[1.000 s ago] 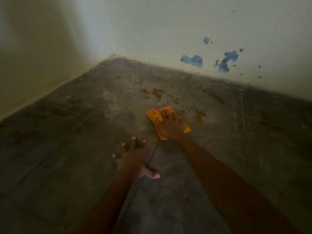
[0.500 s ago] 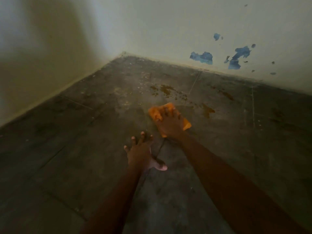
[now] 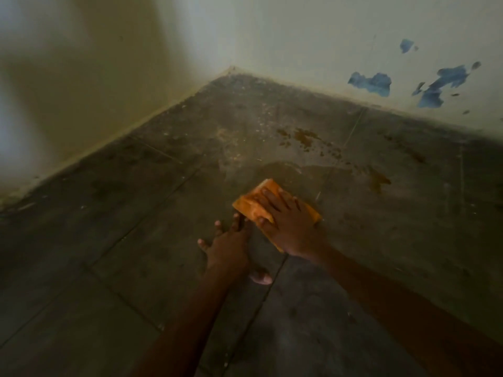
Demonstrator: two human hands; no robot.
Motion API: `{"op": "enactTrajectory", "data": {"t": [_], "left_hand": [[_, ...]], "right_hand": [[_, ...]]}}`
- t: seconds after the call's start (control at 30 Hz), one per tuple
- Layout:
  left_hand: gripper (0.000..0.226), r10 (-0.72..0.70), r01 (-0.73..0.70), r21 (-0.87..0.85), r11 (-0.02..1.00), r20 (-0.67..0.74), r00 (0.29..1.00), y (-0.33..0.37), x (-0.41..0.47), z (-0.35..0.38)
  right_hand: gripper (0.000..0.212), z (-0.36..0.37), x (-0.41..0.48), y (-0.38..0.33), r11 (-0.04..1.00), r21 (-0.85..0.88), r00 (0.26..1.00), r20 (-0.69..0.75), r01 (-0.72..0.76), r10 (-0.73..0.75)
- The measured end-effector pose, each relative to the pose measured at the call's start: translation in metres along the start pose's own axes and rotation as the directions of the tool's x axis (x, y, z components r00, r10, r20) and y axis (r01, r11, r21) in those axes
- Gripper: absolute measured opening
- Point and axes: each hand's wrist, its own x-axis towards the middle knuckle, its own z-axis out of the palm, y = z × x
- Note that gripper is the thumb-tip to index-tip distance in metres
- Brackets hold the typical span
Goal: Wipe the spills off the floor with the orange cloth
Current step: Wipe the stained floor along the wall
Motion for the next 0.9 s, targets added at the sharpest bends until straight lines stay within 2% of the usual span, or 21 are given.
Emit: {"op": "enactTrajectory", "data": {"t": [0.07,0.17,0.23,0.37,0.4,0.47,0.53,0.6,0.63,0.67,0.73,0.8,0.87,0.9], "left_hand": [[0.145,-0.016,0.016,0.005,1.000,0.020,1.000,0.003,-0.001,-0.002],[0.144,-0.048,0.048,-0.001,0.999,0.043,0.998,0.006,-0.002,-0.006],[0.144,-0.045,0.044,0.005,0.999,0.034,0.998,0.006,-0.002,-0.005],[0.142,-0.040,0.040,0.001,0.999,0.014,0.999,0.005,-0.004,-0.004],[0.141,-0.046,0.046,-0.014,0.999,0.007,0.999,0.005,-0.006,-0.004],[0.134,-0.053,0.052,-0.033,0.998,-0.025,0.998,0.008,-0.014,0.000],[0.113,-0.043,0.037,-0.069,0.997,-0.084,0.996,0.016,-0.027,0.014],[0.069,-0.055,0.001,-0.237,0.971,-0.220,0.974,0.026,-0.041,0.039],[0.045,-0.095,-0.015,-0.364,0.931,-0.284,0.954,0.033,-0.049,0.052],[0.028,-0.139,-0.027,-0.476,0.879,-0.311,0.940,0.041,-0.058,0.063],[0.020,-0.183,-0.016,-0.614,0.789,-0.260,0.948,0.057,-0.070,0.075],[0.019,-0.182,0.003,-0.661,0.751,-0.203,0.962,0.071,-0.076,0.076],[0.026,-0.173,0.003,-0.721,0.693,-0.162,0.972,0.082,-0.077,0.069],[0.032,-0.191,0.030,-0.766,0.642,-0.123,0.974,0.086,-0.076,0.066]], "right_hand": [[0.074,-0.003,-0.021,0.023,0.999,-0.039,1.000,-0.010,0.002,-0.002],[0.080,-0.014,0.027,0.027,0.977,-0.034,0.978,-0.025,-0.209,0.208],[0.069,-0.010,0.045,0.007,0.961,-0.021,0.960,-0.041,-0.277,0.276],[0.066,-0.005,-0.028,0.005,0.996,-0.069,0.998,-0.008,-0.059,0.058],[0.067,-0.007,-0.052,0.012,0.996,-0.074,0.999,-0.004,-0.055,0.055],[0.066,-0.017,-0.099,0.019,0.983,-0.064,0.985,-0.035,-0.171,0.169],[0.074,-0.024,-0.132,0.015,0.971,-0.064,0.973,-0.028,-0.231,0.229],[0.087,-0.032,-0.147,0.012,0.972,0.002,0.969,0.075,-0.234,0.234],[0.089,-0.038,-0.152,0.011,0.960,0.067,0.961,0.080,-0.271,0.266],[0.087,-0.044,-0.156,0.010,0.935,0.122,0.943,0.019,-0.332,0.332],[0.076,-0.049,-0.160,0.009,0.846,0.178,0.841,-0.126,-0.502,0.526],[0.071,-0.054,-0.156,0.008,0.733,0.184,0.737,-0.060,-0.655,0.674],[0.062,-0.061,-0.149,0.007,0.661,0.280,0.701,0.067,-0.696,0.710],[0.052,-0.068,-0.147,0.008,0.613,0.402,0.706,0.134,-0.680,0.695]]}}
